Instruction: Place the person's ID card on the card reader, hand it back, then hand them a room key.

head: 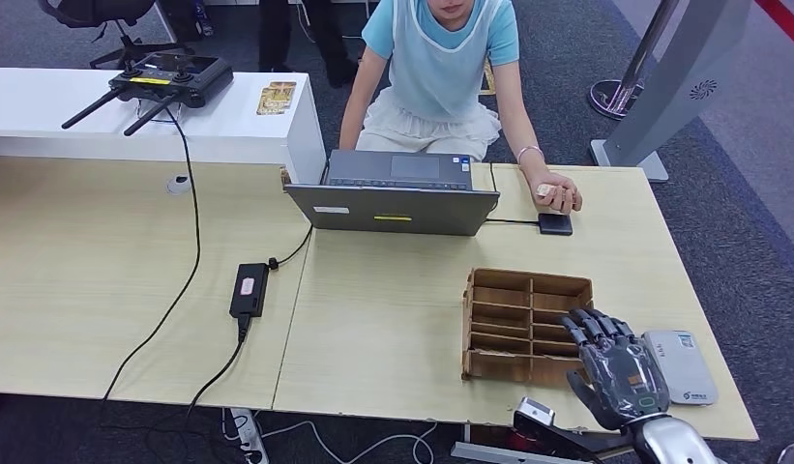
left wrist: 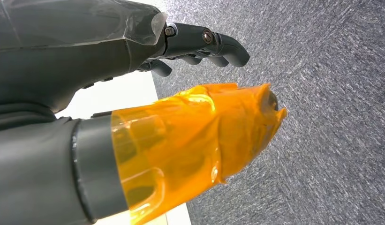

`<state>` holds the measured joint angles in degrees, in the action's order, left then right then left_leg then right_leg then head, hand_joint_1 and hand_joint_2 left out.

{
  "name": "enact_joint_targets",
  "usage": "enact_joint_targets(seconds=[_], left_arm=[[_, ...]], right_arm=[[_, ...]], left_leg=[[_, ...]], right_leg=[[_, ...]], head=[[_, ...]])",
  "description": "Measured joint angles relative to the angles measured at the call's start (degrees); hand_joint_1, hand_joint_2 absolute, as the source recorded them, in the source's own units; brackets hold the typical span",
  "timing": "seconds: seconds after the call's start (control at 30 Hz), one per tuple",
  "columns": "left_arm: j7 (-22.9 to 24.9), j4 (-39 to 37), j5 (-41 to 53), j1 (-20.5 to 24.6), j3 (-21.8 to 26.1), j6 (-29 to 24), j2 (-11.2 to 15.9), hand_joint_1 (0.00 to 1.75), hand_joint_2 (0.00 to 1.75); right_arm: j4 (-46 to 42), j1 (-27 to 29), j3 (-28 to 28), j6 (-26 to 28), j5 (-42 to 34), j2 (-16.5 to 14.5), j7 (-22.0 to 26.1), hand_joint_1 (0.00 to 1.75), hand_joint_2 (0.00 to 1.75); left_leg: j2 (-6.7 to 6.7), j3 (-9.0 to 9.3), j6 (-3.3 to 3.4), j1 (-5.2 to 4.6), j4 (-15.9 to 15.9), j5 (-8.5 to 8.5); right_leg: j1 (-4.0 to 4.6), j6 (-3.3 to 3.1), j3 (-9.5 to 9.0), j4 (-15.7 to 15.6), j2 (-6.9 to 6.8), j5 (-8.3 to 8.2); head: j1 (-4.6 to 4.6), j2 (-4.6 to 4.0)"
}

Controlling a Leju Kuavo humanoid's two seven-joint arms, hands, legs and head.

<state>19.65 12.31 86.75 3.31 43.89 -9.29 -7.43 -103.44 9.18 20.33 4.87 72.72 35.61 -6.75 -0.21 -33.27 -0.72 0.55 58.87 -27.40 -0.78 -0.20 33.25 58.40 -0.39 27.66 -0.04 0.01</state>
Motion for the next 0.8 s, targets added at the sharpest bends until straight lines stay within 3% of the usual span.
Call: enact_joint_targets(seconds=[0.33, 0.8], left_arm=[[0.34, 0.0, 0.12, 0.0, 0.0, -0.11, 0.0, 0.0, 0.0], [0.57, 0.0, 0.44, 0.03, 0.0, -0.2, 0.0, 0.0, 0.0]], right_arm=[[0.22, -0.07, 0.01, -0.03, -0.29, 0.21, -0.28, 0.5, 1.75], [0.91, -0.43, 0.02, -0.8, -1.77, 0.97, -0.42, 0.66, 1.75]], left_leg=[[0.0, 0.0, 0.0, 0.0, 0.0, 0.0], [0.0, 0.0, 0.0, 0.0, 0.0, 0.0]], right_leg=[[0.0, 0.0, 0.0, 0.0, 0.0, 0.0], [0.0, 0.0, 0.0, 0.0, 0.0, 0.0]], head=[[0.0, 0.0], [-0.01, 0.01]])
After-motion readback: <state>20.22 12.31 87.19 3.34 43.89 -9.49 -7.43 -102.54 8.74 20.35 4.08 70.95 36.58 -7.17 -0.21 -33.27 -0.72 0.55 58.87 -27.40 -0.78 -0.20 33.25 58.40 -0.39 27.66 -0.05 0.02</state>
